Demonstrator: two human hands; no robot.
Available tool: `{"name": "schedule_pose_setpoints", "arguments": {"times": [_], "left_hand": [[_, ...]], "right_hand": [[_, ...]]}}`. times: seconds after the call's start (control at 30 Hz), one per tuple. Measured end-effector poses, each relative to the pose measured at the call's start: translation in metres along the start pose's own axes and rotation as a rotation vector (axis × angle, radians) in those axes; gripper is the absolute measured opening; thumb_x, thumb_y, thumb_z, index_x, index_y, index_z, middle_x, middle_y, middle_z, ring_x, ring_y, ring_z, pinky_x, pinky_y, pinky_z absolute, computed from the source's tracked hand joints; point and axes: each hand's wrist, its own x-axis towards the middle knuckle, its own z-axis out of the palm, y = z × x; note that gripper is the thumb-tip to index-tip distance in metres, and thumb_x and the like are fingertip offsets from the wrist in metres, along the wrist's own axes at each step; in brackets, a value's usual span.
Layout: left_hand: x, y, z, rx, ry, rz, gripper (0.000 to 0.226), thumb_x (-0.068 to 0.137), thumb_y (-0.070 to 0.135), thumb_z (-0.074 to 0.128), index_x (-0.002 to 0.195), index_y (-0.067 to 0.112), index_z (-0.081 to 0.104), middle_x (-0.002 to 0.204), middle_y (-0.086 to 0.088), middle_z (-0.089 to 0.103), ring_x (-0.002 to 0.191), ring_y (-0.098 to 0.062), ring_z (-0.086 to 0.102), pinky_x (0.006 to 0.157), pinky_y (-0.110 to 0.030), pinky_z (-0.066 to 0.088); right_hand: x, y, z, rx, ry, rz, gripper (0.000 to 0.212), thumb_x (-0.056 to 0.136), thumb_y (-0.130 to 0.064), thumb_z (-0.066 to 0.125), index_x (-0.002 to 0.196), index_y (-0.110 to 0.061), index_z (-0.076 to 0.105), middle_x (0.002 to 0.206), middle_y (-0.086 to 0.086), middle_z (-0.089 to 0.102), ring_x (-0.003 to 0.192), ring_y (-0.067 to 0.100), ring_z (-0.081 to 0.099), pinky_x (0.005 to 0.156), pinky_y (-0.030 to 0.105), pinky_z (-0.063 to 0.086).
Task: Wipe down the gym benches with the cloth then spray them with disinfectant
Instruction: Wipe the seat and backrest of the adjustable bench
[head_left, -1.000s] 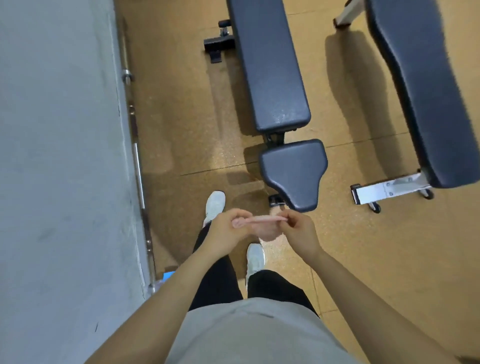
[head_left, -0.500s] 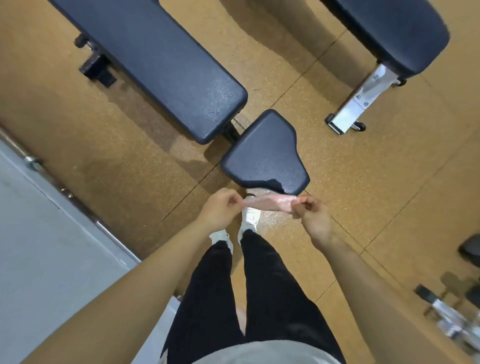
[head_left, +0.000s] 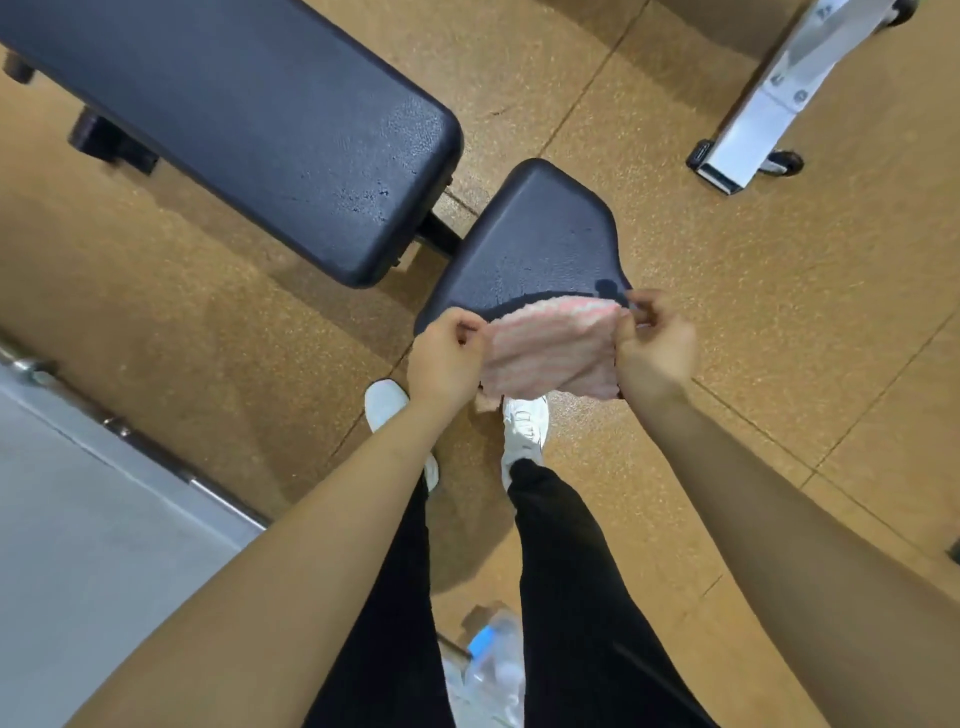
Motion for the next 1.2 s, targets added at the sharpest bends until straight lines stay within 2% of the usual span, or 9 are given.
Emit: {"name": "schedule_pose_setpoints", "arguments": {"times": [0.1, 0.27, 0.33, 0.43, 0.63, 0.8, 0.9, 1.07, 1.2], "left_hand": [[0.000, -0.013, 0.012, 0.018, 0.111, 0.004, 0.024, 0.095, 0.019, 0.065, 0.119, 0.019, 0.067, 0.122, -0.003, 0.060, 0.111, -0.020, 0.058, 0.098, -0.034, 0.049], [0.006, -0.046, 0.004, 0.035, 0.207, -0.023, 0.049, 0.093, 0.012, 0.068, 0.141, 0.015, 0.056, 0.140, -0.006, 0.050, 0.128, -0.023, 0.051, 0.099, -0.022, 0.038], [0.014, -0.058, 0.001, -0.012, 0.140, -0.008, 0.056, 0.093, 0.012, 0.070, 0.146, 0.017, 0.053, 0.140, -0.005, 0.051, 0.125, -0.019, 0.055, 0.103, -0.022, 0.041], [0.024, -0.067, -0.004, -0.019, 0.145, 0.005, 0.056, 0.086, 0.014, 0.078, 0.139, 0.020, 0.060, 0.126, 0.000, 0.057, 0.108, -0.012, 0.058, 0.087, -0.005, 0.038], [0.026, -0.068, -0.005, -0.061, 0.167, 0.003, 0.053, 0.084, 0.013, 0.082, 0.134, 0.020, 0.064, 0.120, 0.001, 0.060, 0.093, -0.002, 0.053, 0.079, 0.000, 0.038], [0.029, -0.071, -0.011, -0.066, 0.126, 0.005, 0.055, 0.084, 0.019, 0.084, 0.135, 0.023, 0.064, 0.118, 0.004, 0.060, 0.102, -0.014, 0.061, 0.088, -0.025, 0.050], [0.030, -0.073, -0.013, -0.062, 0.111, 0.018, 0.055, 0.083, 0.020, 0.085, 0.134, 0.023, 0.064, 0.112, 0.008, 0.058, 0.091, -0.010, 0.059, 0.085, -0.023, 0.050], [0.028, -0.076, -0.014, -0.118, 0.110, 0.024, 0.055, 0.084, 0.021, 0.084, 0.135, 0.025, 0.064, 0.114, 0.009, 0.059, 0.087, -0.004, 0.059, 0.086, -0.030, 0.056], [0.026, -0.075, -0.012, -0.150, 0.118, 0.013, 0.054, 0.084, 0.021, 0.084, 0.134, 0.028, 0.064, 0.111, 0.013, 0.057, 0.085, 0.004, 0.057, 0.083, -0.026, 0.056]], "right_hand": [[-0.003, 0.006, 0.023, -0.061, -0.003, -0.161, 0.035, 0.093, -0.011, 0.060, 0.127, -0.012, 0.062, 0.120, 0.002, 0.060, 0.099, 0.014, 0.061, 0.093, 0.032, 0.051], [-0.009, 0.014, 0.066, -0.494, -0.251, -0.548, 0.054, 0.093, -0.028, 0.061, 0.144, -0.015, 0.048, 0.155, 0.010, 0.039, 0.139, 0.033, 0.038, 0.114, 0.045, 0.031], [-0.009, 0.024, 0.084, -0.732, -0.349, -0.685, 0.061, 0.101, -0.045, 0.046, 0.157, -0.024, 0.033, 0.167, 0.005, 0.021, 0.152, 0.037, 0.018, 0.120, 0.055, 0.018], [-0.008, 0.038, 0.103, -0.952, -0.413, -0.768, 0.062, 0.103, -0.058, 0.028, 0.161, -0.037, 0.015, 0.171, -0.002, 0.006, 0.155, 0.040, 0.000, 0.121, 0.065, 0.002], [0.034, 0.023, 0.105, -1.013, -0.464, -1.040, 0.064, 0.102, -0.062, 0.025, 0.161, -0.037, 0.019, 0.170, 0.000, 0.013, 0.156, 0.037, 0.004, 0.121, 0.064, 0.002], [0.102, -0.024, 0.095, -1.040, -0.361, -0.924, 0.066, 0.101, -0.065, 0.010, 0.161, -0.038, 0.005, 0.171, 0.003, 0.002, 0.156, 0.034, -0.001, 0.124, 0.059, 0.003], [0.130, -0.046, 0.089, -1.079, -0.290, -0.826, 0.068, 0.099, -0.071, 0.004, 0.160, -0.041, -0.008, 0.170, 0.004, -0.009, 0.156, 0.035, -0.008, 0.123, 0.062, 0.002], [0.108, -0.033, 0.099, -1.008, -0.230, -0.643, 0.071, 0.098, -0.074, 0.013, 0.160, -0.043, 0.001, 0.171, 0.002, -0.005, 0.153, 0.047, -0.006, 0.117, 0.073, 0.002], [0.069, -0.023, 0.118, -0.953, -0.297, -0.733, 0.068, 0.099, -0.070, 0.020, 0.160, -0.041, 0.012, 0.171, 0.004, -0.001, 0.153, 0.047, -0.005, 0.117, 0.073, 0.000]]}}
